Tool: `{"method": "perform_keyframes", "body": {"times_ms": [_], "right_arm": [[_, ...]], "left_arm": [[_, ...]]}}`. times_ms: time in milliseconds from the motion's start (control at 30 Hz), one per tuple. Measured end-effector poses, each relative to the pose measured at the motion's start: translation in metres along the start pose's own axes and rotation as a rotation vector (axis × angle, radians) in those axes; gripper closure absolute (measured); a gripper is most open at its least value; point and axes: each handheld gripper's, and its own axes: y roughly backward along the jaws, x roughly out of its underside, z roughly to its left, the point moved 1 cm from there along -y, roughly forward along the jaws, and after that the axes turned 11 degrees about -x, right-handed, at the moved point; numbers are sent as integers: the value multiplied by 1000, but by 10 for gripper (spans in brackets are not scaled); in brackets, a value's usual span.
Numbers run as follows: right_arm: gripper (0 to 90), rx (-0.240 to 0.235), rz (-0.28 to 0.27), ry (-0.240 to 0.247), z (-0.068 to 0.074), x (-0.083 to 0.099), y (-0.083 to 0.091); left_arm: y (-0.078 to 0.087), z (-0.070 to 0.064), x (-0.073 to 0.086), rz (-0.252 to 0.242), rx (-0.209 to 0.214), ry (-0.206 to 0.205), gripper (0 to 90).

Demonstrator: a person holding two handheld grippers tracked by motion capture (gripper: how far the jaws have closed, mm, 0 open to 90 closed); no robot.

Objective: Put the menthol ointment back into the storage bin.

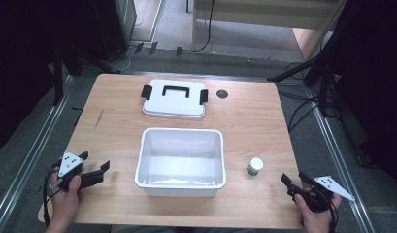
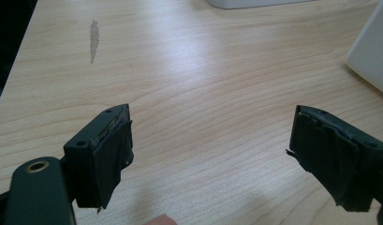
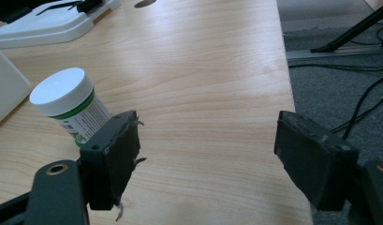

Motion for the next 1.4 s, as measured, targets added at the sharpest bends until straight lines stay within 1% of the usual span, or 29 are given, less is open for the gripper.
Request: {"method": "perform_keyframes", "body": {"times_ms": [67, 167, 200, 233, 267, 300, 333, 367, 400, 433, 467, 500, 533, 567, 667, 700, 733, 800, 833, 900, 967, 1000, 1033, 1100, 1200, 1233, 1267, 1367, 1400], "right_arm": [[240, 4, 12, 10, 1, 0, -1], [248, 9, 70, 30, 8, 0, -6], [247, 7, 96, 44, 11, -1, -8], [247, 11, 151, 74, 20, -5, -12], [247, 14, 175, 85, 24, -8, -14], [247, 14, 175, 85, 24, -8, -14], [250, 22, 234, 109, 33, -17, -18], [253, 11, 253, 116, 35, -20, -20], [252, 6, 297, 115, 39, -24, -23], [252, 6, 297, 115, 39, -24, -23], [252, 5, 337, 124, 42, -28, -25], [248, -7, 425, 152, 49, -32, -31], [248, -7, 425, 152, 49, -32, -31], [242, -9, 475, 170, 53, -34, -35], [220, -11, 635, 212, 63, -38, -44], [217, -19, 721, 247, 69, -40, -48], [217, -19, 721, 247, 69, -40, -48], [217, -14, 783, 273, 76, -48, -52], [217, -14, 783, 273, 76, -48, -52], [216, -11, 817, 260, 78, -55, -55], [210, -20, 865, 250, 80, -61, -58], [206, -15, 914, 266, 83, -67, -61], [206, -15, 914, 266, 83, -67, -61], [203, 7, 960, 275, 88, -77, -67], [202, 5, 982, 262, 92, -83, -72], [198, 3, 997, 266, 93, -85, -74], [196, -3, 1025, 267, 96, -88, -77], [202, 3, 1054, 294, 100, -92, -85], [202, 7, 1059, 294, 101, -93, -87]], "left_arm": [[0, 1, 0, 2, 2, 4, 145], [0, 1, 0, 0, 4, 8, 145], [0, 1, 0, -3, 4, 11, 145], [0, 1, 0, -3, 4, 11, 145], [0, 1, 0, -2, 5, 11, 145], [0, 1, 0, -2, 5, 11, 145], [0, 1, 0, 1, 2, 6, 145], [0, 1, 0, 1, 2, 6, 145], [-1, 1, 0, 2, 0, 5, 145], [-1, 1, 0, 3, 1, 6, 145], [-1, 0, 0, 4, -1, 5, 145], [-1, 0, -1, 6, -2, 4, 145], [-1, 0, -1, 6, -3, 3, 145], [-1, 0, -1, 5, -5, 0, 145], [0, 0, 0, 4, -7, 2, 145], [0, 0, 0, 2, -6, 1, 145], [0, 0, 0, 2, -6, 1, 145], [-1, 0, 0, 3, -5, 1, 145], [-1, 0, 0, 3, -5, 1, 145], [-1, 0, 0, 2, -3, 1, 145], [-1, 0, 0, 0, 0, 4, 145], [-1, 0, 0, 0, 0, 4, 145], [-1, 1, 0, 1, 2, 4, 145], [-1, 1, 0, 2, 2, 4, 145], [-1, 1, 0, 3, 2, 4, 145], [-1, 1, 0, 3, 2, 3, 145], [-1, 1, 0, 2, 2, 4, 145], [-1, 1, 0, 3, 1, 5, 145], [-1, 1, 0, 3, 1, 5, 145]]}}
